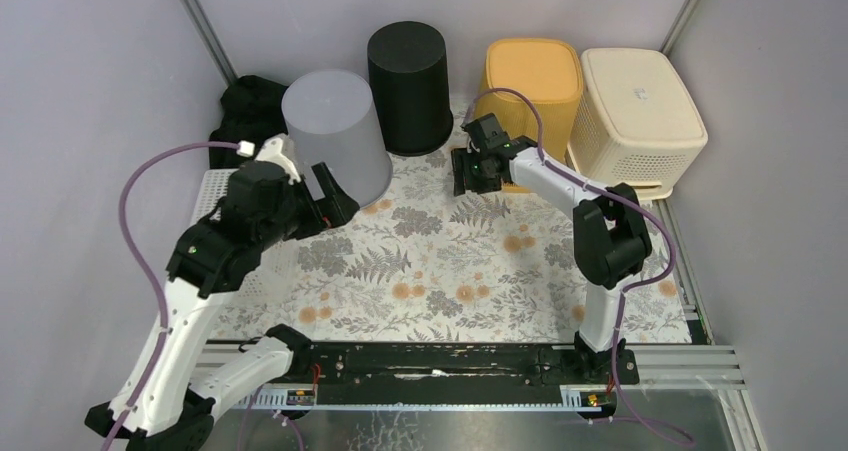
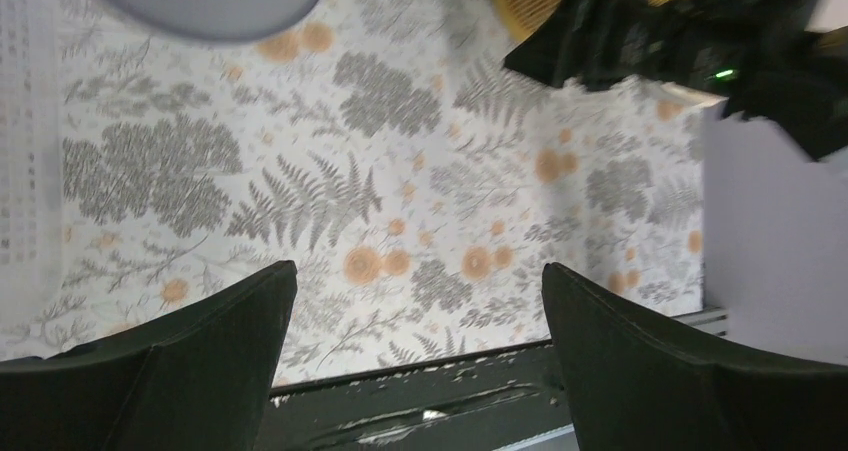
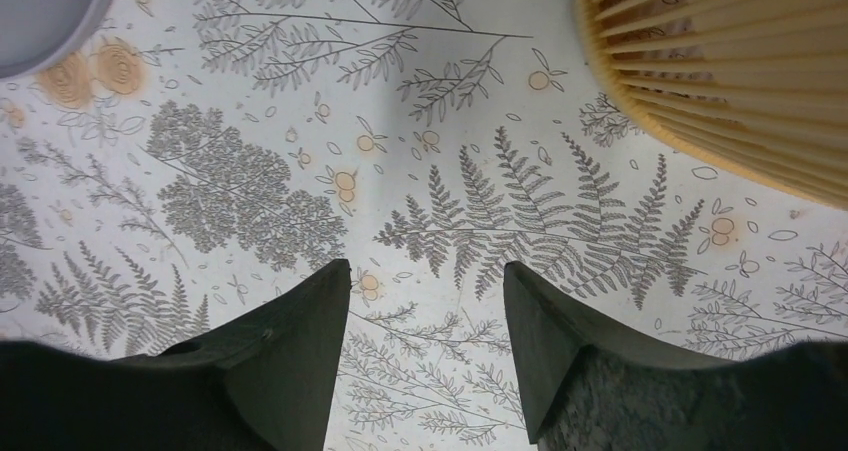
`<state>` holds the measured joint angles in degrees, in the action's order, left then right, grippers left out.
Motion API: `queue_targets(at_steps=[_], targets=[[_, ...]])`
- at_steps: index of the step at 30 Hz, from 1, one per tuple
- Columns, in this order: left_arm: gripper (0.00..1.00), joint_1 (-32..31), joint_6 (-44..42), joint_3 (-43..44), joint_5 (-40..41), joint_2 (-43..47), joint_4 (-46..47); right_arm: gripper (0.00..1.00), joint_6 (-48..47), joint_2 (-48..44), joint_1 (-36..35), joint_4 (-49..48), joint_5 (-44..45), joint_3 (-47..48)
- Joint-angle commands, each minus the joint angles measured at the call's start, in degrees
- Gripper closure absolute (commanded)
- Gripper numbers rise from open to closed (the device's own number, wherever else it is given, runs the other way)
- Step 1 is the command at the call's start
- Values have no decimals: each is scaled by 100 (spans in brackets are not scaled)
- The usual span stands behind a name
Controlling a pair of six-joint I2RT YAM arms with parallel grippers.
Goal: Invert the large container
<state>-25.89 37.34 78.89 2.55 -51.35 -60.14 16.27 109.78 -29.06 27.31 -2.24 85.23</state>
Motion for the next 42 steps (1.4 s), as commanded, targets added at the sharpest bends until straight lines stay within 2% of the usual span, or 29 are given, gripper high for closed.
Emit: queue_targets(at_steps=[1,8,15,20,30,42], targets=[[0,-13,-28,-608,104,24,468,35,-63,-161,54,-168,-400,348],[0,-12,83,-1535,251,-45,956,36,159,-897,42,-254,-859,96],[0,58,189,-2153,752,-367,1502,36,577,-2105,-122,-388,-1252,-752],[0,474,70,-2514,730,-755,1968,36,673,-2737,-147,-264,-1387,-1311],[0,1534,-227,-2576,575,-1782,2907,36,831,-3696,-146,61,-1310,-2064],[0,1949,-23,-2769,548,-2616,4064,36,851,-4003,-144,469,-1213,-2228]])
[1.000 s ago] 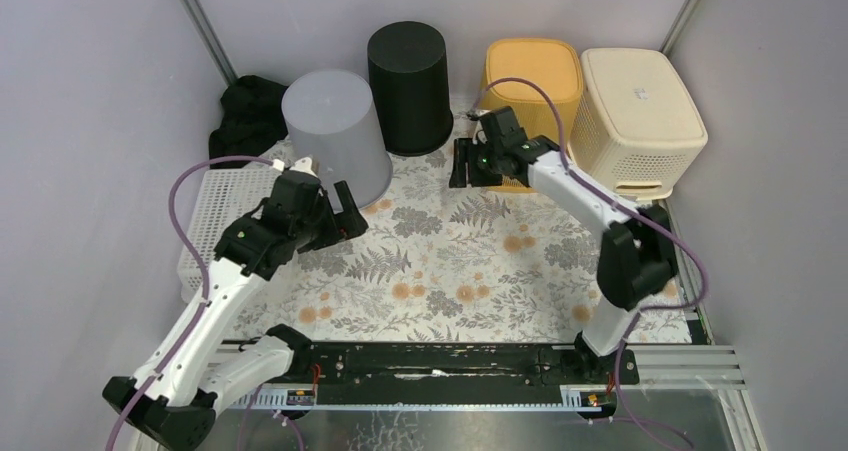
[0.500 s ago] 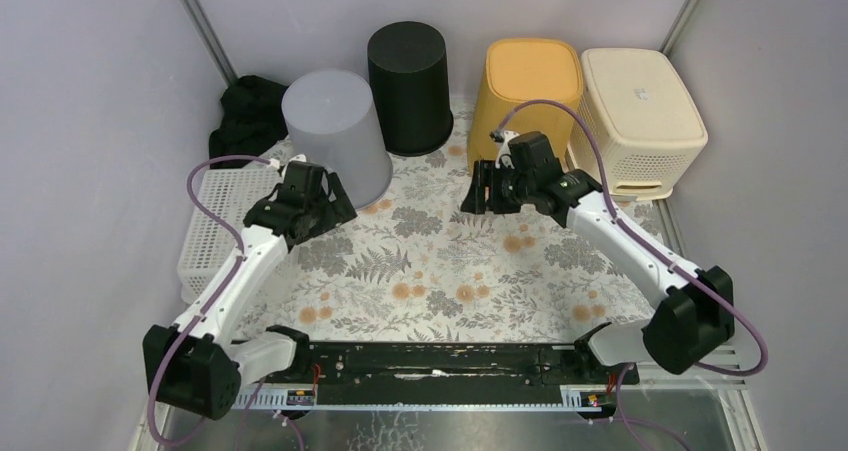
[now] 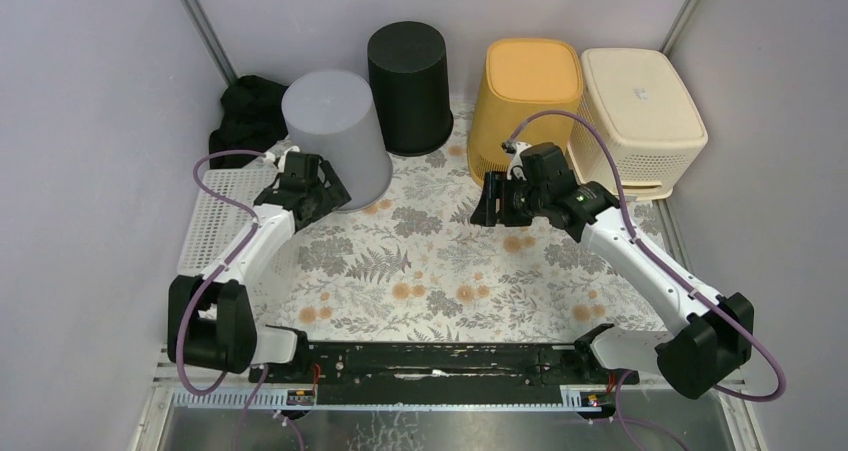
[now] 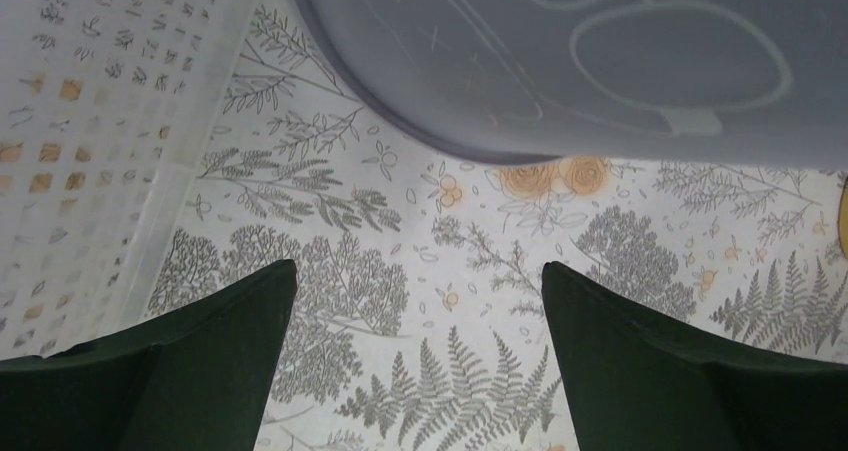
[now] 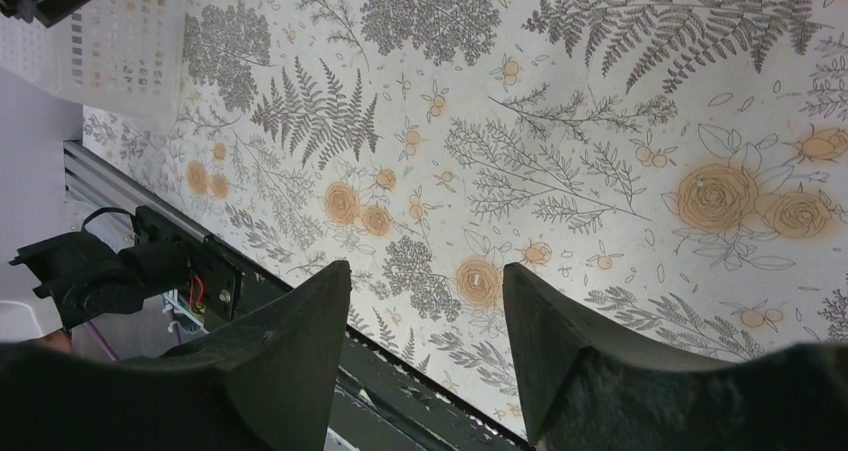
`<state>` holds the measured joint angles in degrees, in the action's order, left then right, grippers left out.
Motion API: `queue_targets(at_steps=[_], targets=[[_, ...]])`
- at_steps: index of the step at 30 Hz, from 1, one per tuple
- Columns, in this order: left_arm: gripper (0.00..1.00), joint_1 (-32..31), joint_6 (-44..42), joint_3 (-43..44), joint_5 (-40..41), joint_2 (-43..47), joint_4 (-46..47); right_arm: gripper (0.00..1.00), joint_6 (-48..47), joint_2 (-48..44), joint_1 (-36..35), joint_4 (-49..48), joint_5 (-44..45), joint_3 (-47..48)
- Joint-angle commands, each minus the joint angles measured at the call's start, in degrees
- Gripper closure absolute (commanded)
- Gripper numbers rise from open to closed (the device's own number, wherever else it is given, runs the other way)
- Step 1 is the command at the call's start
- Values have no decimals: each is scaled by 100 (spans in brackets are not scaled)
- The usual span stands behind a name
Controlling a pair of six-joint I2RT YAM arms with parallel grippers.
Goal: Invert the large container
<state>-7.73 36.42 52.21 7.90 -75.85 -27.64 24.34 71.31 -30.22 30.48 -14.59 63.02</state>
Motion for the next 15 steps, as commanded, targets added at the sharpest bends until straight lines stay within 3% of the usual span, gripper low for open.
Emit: queue_targets(at_steps=[1,15], targets=[[0,191,127,-94,-54,-232,889,36,55,-161,-28,166,41,-16],[0,489,674,914,-66,-1461,1449,36,-26,35,-33,149,411,102]])
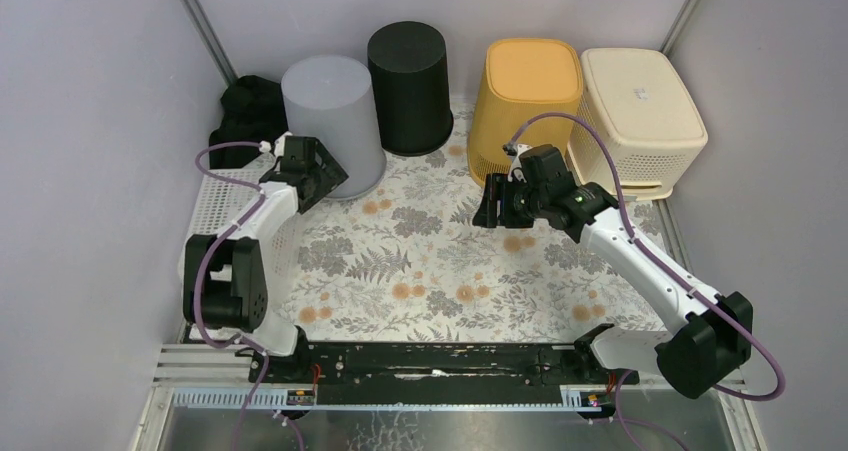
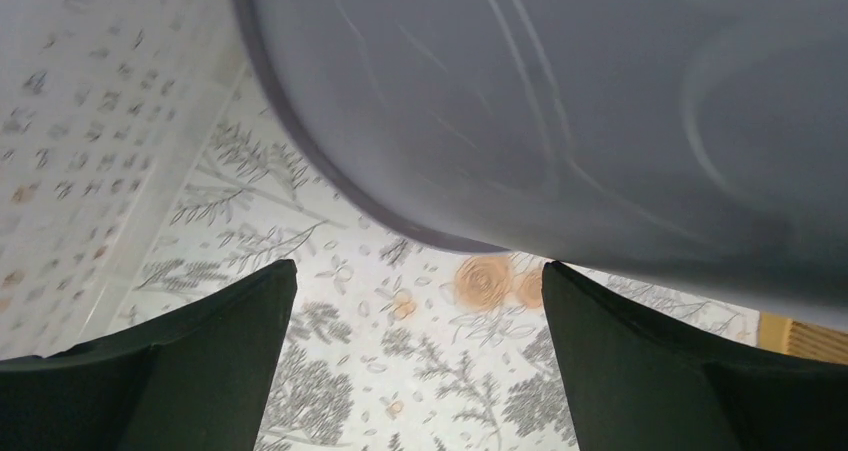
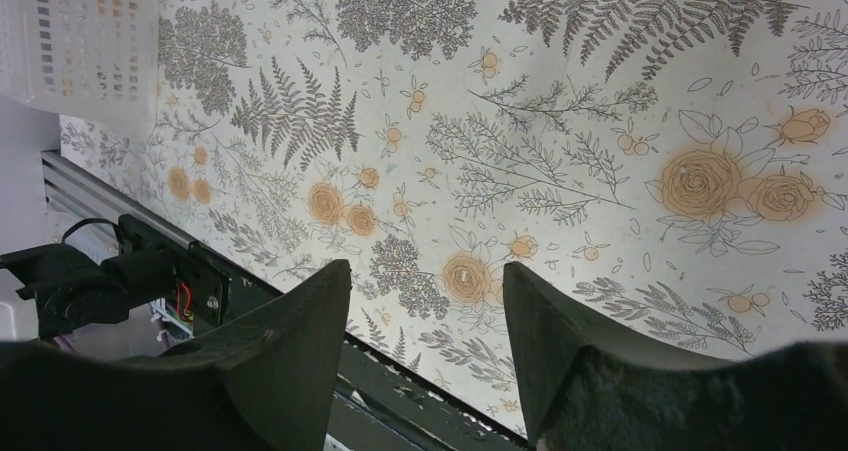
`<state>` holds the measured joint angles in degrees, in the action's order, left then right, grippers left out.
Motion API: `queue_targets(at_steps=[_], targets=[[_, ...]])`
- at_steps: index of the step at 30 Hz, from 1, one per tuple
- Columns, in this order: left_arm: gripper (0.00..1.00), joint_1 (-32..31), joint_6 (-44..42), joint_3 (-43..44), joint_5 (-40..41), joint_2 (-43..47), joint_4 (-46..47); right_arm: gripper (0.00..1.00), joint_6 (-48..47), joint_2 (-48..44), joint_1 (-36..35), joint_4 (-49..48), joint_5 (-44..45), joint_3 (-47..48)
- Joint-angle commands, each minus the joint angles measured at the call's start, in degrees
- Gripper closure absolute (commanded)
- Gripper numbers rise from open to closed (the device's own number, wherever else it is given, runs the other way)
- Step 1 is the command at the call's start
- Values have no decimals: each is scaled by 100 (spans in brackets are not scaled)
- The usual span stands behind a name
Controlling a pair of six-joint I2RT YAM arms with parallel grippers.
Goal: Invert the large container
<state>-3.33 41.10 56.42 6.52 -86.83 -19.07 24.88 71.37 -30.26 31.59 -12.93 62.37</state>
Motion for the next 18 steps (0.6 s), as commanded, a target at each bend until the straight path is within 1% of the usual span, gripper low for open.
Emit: queue_targets(at_steps=[1,11,18], targets=[[0,68,227,608,72,-478,599,36,-93,52,-24,18,269,174],[0,96,273,1784,296,-1459,702,36,-126,159,-31,-113,360,130],[0,99,109,2013,216,-1996,1131,35,-155,193,-18,-154,537,87]])
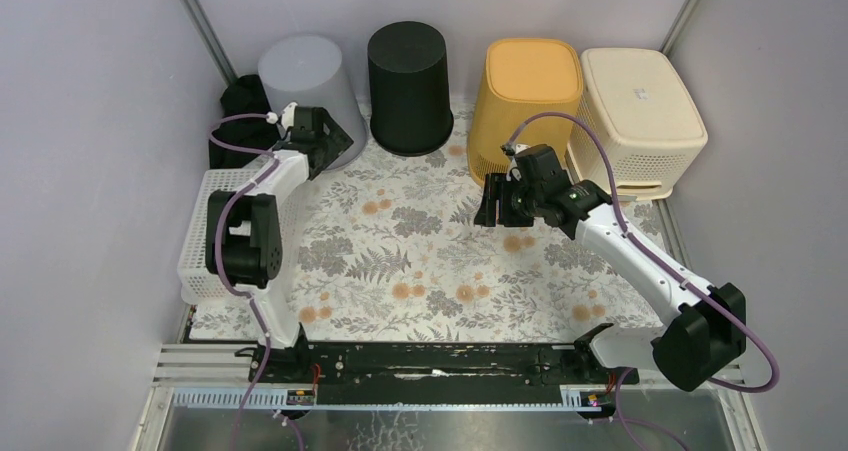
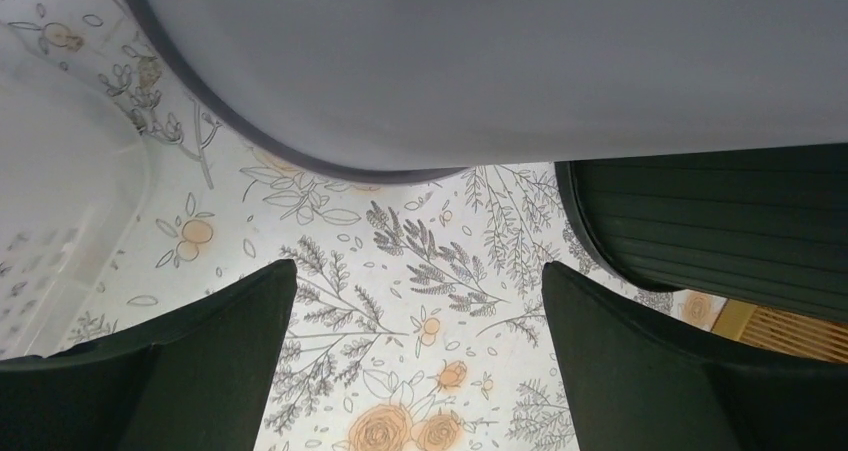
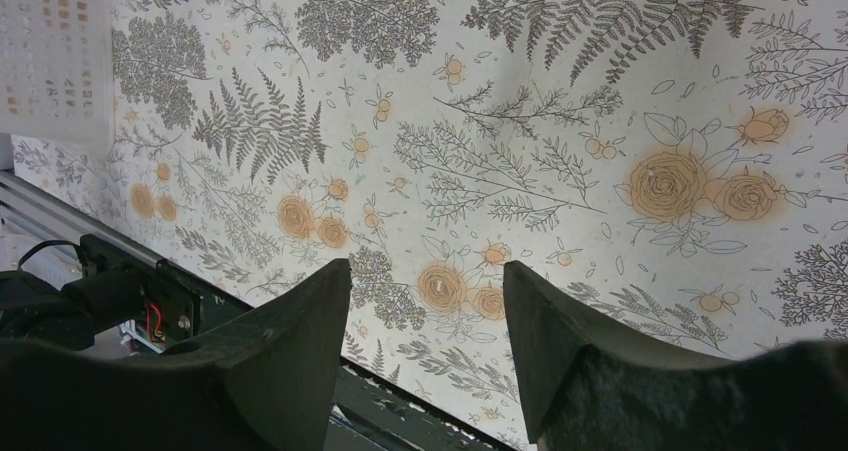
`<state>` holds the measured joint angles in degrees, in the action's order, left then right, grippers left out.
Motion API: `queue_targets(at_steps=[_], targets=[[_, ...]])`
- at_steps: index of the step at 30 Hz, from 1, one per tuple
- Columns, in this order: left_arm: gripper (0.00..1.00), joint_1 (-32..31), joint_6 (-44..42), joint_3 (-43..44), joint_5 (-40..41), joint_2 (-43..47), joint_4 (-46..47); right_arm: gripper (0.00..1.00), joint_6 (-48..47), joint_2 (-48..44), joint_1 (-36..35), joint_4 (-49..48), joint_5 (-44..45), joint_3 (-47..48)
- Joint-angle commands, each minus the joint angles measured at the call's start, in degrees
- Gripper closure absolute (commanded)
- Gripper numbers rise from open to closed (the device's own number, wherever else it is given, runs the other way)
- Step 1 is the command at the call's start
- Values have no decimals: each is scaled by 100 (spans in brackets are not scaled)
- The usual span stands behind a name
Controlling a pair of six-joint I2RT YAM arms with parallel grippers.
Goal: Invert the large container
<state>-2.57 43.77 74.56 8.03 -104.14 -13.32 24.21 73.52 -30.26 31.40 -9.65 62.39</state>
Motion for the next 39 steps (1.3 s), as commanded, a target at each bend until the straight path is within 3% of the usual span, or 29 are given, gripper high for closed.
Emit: queue_targets(at_steps=[1,6,10,21,31,34,38,39], targets=[[0,31,-189,256,45,-345,589,35,-83,3,-15,-135,239,92],[0,37,-440,797,-196,-793,684,35,8,167,73,-19,727,171],[0,-13,-462,923,-426,-580,533,35,14,555,481,140,1264,340],[0,-125,-862,-442,130,1203,177,35,-12,1995,1411,-1304,1733,922],[0,-6,-1145,-1463,640,1896,592,35,-168,3938,1716,-1448,1483,2963],[0,115,-1174,-1490,571,1853,644,35,-202,3869,1714,-1499,1408,2849],[0,146,-1507,-1658,587,1991,948,35,-351,2940,1715,-2156,1504,1663],[0,151,-1618,-1735,697,2071,1051,24,-412,2594,1715,-2358,1600,1265]])
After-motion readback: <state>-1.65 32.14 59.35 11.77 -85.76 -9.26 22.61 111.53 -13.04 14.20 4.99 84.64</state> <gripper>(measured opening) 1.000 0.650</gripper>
